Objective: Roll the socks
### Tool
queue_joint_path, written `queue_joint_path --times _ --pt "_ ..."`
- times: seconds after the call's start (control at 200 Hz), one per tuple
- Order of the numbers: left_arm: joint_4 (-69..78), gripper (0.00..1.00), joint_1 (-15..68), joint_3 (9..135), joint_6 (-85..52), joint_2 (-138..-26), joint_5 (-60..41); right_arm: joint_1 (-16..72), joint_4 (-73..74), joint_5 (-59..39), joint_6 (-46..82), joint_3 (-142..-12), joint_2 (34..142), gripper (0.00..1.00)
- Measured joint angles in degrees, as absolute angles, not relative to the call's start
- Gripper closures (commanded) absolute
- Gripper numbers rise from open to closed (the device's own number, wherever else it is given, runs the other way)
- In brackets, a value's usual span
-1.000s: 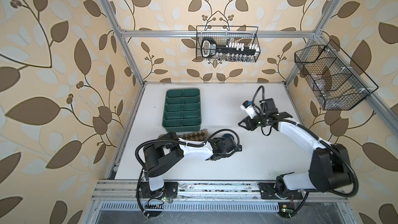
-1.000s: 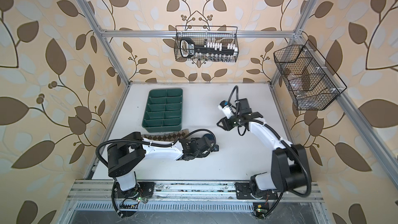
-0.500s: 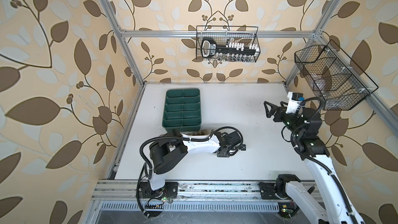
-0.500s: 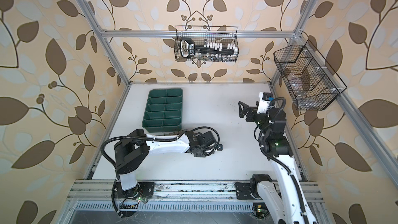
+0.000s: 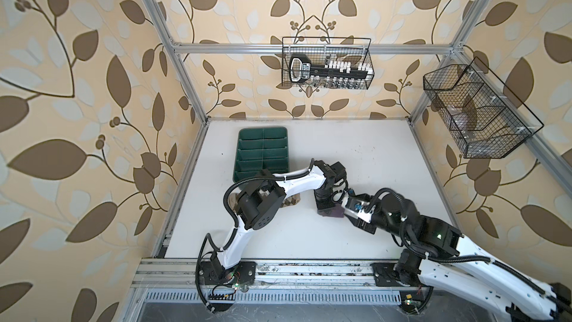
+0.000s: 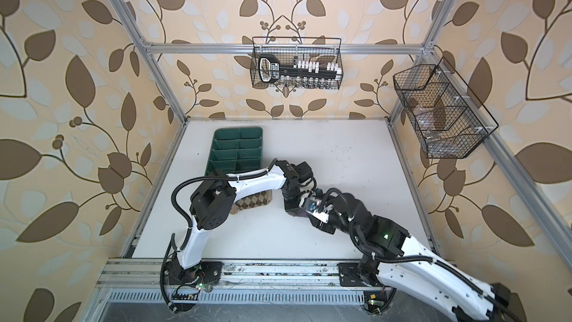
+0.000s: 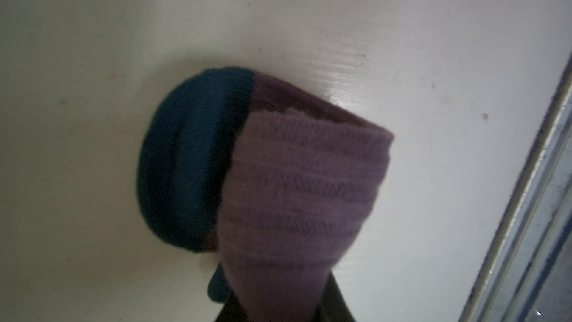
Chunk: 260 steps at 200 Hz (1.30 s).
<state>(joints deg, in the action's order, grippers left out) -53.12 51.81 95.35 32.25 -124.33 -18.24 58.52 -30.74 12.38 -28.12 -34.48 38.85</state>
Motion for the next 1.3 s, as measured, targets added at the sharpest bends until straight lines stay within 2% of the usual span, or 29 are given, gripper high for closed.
queue_joint_path --times 0.08,0.16,0.375,0.585,0.72,0.795,0.9,1.03,1.14,1.25,1.3 --pt "-54.0 0.93 51.3 95.9 32.0 -125.0 -20.8 64.9 -27.1 19.3 -32.0 -30.3 44.6 0.42" --pt "-54.3 0.92 51.0 95.9 31.7 -125.3 -22.9 67.5 -20.4 24.1 -35.2 -26.4 52.1 0.42" --pt "-54.9 0.92 50.5 95.7 31.0 -125.8 -26.8 65.8 -3.4 28.3 -39.9 -21.1 65.4 0.43" --pt "-55.2 0.92 48.8 95.9 30.5 -126.2 -28.2 62.5 5.6 28.9 -40.9 -20.6 73.7 0.55" --pt "-55.2 0.92 48.4 95.9 29.8 -126.3 -28.0 62.2 9.3 30.8 -40.8 -20.6 76.1 0.67" --pt "-55.2 0.92 48.2 95.9 29.7 -126.3 -27.9 62.1 10.6 31.6 -40.3 -20.7 76.7 0.68" --pt "-55.2 0.92 48.2 95.9 29.7 -126.2 -27.8 62.1 10.7 31.9 -40.1 -20.6 76.5 0.66" --pt "-55.4 0.93 48.2 96.0 29.7 -126.4 -28.1 61.4 10.7 30.3 -39.9 -20.1 75.0 0.55" --pt "-55.8 0.93 47.9 96.4 29.7 -126.7 -28.7 59.7 12.3 28.8 -40.2 -19.8 75.1 0.55" --pt "-55.6 0.93 47.4 96.2 29.5 -126.7 -29.8 58.8 15.7 29.6 -40.4 -19.9 78.2 0.61" --pt "-55.4 0.93 46.9 95.9 29.3 -126.6 -29.9 58.8 17.2 30.3 -40.5 -20.1 79.7 0.69"
